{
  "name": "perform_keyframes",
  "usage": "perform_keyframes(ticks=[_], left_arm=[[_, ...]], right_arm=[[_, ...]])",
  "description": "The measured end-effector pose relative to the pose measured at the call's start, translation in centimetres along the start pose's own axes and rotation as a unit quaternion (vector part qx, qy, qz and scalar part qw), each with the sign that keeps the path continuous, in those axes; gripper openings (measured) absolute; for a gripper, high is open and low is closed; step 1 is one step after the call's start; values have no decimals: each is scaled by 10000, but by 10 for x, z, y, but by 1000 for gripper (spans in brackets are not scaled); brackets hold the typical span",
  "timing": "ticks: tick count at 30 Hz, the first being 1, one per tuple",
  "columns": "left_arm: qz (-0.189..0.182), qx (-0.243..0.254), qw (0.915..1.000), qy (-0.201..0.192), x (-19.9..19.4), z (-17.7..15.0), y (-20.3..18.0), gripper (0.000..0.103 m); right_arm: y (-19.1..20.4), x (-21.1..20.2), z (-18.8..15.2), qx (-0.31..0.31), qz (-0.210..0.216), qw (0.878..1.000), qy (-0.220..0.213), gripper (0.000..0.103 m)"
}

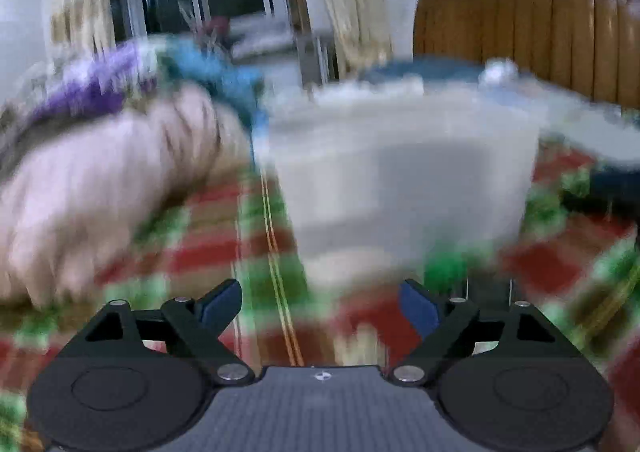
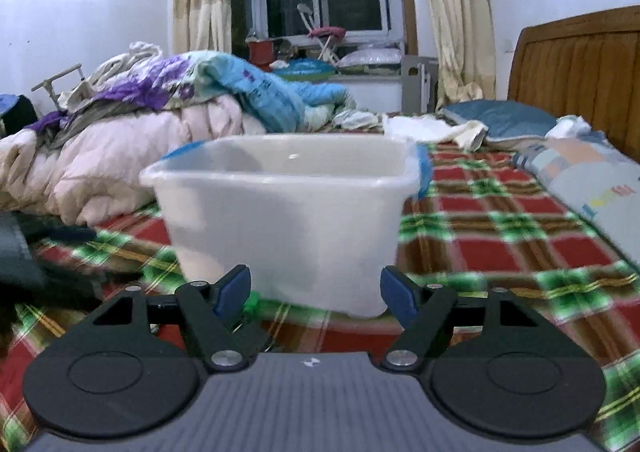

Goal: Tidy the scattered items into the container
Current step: 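Carry the beige figure over the box with the left tool and release it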

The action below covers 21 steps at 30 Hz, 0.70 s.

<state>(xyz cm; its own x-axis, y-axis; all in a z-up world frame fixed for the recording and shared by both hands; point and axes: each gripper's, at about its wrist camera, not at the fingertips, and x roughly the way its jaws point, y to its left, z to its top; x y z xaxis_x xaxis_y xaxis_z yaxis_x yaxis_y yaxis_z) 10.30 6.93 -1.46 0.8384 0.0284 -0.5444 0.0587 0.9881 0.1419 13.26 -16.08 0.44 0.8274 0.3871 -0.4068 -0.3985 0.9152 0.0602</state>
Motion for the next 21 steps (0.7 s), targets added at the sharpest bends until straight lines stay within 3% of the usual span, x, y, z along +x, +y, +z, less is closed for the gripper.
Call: perform_keyframes(ticks=[4, 6, 7, 12, 15, 21], left_arm=[[27, 30, 9994, 352, 21, -40, -3, 84], [-199, -278, 9994, 103, 18, -48, 5, 63], [-253, -363, 9990, 51, 14, -49, 7, 33], [-429, -373, 9980, -270, -10, -32, 8, 31], [-480, -399, 9946, -828, -34, -1, 12, 31], [-546, -360, 9778, -1991, -66, 90, 19, 31]], right_arm=[[6, -1, -8, 0, 56, 9999, 108, 75], [7, -2, -11, 32, 65, 9999, 141, 75], [8, -2, -12, 40, 66, 9999, 148, 75], [8, -3, -18, 92, 51, 9998, 189, 75], [8, -1, -22, 139, 76, 9996, 233, 75], [8, 2, -25, 166, 142, 9994, 270, 75]])
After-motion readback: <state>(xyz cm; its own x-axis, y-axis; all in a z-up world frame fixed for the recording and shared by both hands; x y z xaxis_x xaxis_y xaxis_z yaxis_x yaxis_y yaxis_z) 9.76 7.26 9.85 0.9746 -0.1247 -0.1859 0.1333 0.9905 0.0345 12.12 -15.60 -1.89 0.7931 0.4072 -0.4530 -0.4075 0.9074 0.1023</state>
